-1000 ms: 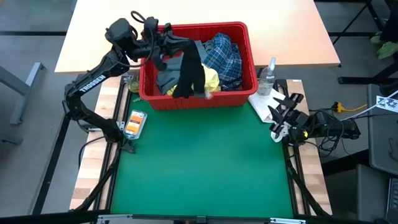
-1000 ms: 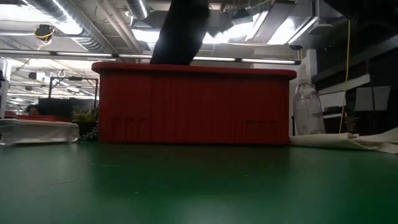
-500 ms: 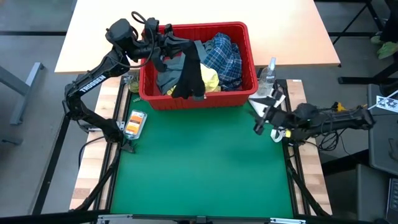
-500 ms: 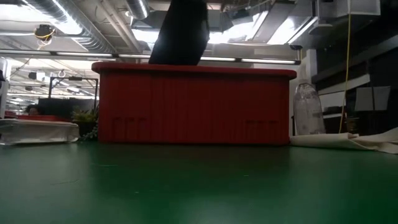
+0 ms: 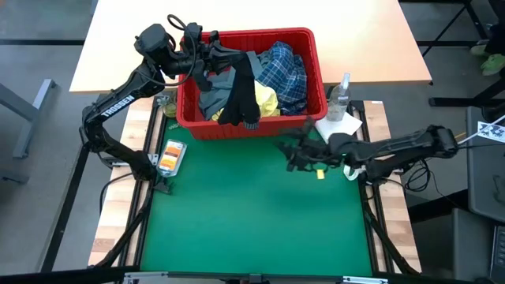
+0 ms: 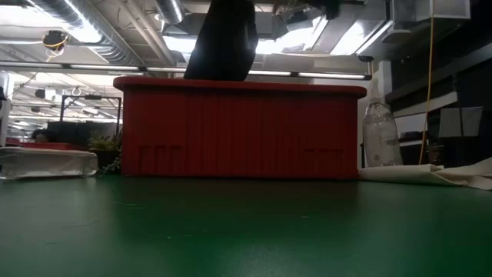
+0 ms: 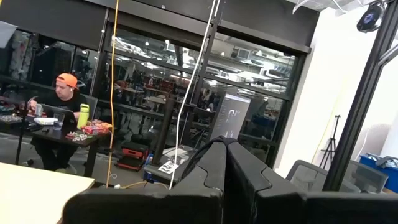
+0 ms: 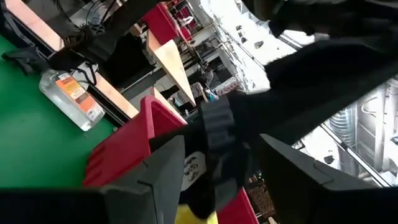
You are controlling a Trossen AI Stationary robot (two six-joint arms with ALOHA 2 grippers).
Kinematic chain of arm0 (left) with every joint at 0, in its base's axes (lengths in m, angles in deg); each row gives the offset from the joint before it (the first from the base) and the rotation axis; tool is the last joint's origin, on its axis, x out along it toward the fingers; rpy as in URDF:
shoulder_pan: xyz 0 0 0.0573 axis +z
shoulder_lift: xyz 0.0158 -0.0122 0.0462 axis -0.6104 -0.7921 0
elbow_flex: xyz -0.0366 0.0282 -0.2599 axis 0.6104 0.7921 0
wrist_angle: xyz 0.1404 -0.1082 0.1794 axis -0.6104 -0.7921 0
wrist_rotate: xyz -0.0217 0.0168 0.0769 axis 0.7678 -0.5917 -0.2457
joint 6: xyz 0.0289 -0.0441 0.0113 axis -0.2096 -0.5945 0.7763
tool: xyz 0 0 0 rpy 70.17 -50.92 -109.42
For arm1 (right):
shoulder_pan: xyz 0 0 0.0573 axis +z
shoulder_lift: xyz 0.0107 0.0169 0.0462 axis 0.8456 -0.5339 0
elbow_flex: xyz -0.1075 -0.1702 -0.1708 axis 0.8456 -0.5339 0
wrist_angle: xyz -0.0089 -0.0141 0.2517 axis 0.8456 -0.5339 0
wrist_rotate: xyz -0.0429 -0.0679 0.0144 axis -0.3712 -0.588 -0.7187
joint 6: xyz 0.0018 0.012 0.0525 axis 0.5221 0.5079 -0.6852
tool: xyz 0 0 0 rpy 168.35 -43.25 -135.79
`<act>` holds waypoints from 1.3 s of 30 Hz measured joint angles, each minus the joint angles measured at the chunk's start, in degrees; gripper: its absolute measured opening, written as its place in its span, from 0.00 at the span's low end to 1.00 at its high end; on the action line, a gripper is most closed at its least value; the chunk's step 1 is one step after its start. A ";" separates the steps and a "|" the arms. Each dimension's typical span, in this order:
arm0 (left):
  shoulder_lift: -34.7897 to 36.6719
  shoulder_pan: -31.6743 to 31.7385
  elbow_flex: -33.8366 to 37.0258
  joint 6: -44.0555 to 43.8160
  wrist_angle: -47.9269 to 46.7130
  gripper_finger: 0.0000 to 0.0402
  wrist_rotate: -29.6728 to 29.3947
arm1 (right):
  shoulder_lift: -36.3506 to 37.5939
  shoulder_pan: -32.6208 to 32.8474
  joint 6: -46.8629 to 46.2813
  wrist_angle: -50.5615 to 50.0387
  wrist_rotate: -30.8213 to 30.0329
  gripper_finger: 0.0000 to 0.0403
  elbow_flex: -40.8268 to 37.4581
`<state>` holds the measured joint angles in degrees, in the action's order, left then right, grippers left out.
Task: Fold Laundry from Bin
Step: Fold the black underwear shorts
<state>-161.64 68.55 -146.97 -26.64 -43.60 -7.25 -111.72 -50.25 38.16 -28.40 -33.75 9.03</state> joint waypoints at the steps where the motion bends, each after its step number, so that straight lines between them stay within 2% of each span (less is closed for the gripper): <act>1: 0.00 0.00 0.00 0.00 -0.05 0.00 0.00 | -1.55 0.00 0.45 -0.14 -0.43 0.50 1.25; 8: -0.02 0.00 0.00 -0.33 -0.22 0.00 0.03 | -10.35 0.00 6.24 -0.11 -6.24 0.50 8.85; 16: -0.02 0.00 0.00 -0.44 -0.31 0.00 0.08 | -14.39 0.00 13.80 -0.20 -14.10 0.50 11.94; 39: -0.04 0.00 0.00 -0.42 -0.31 0.00 0.17 | -14.68 -6.56 14.67 2.92 -16.16 0.50 12.01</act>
<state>-161.69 68.55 -146.97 -27.06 -43.91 -7.07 -126.40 -56.80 52.83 -25.47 -49.91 21.03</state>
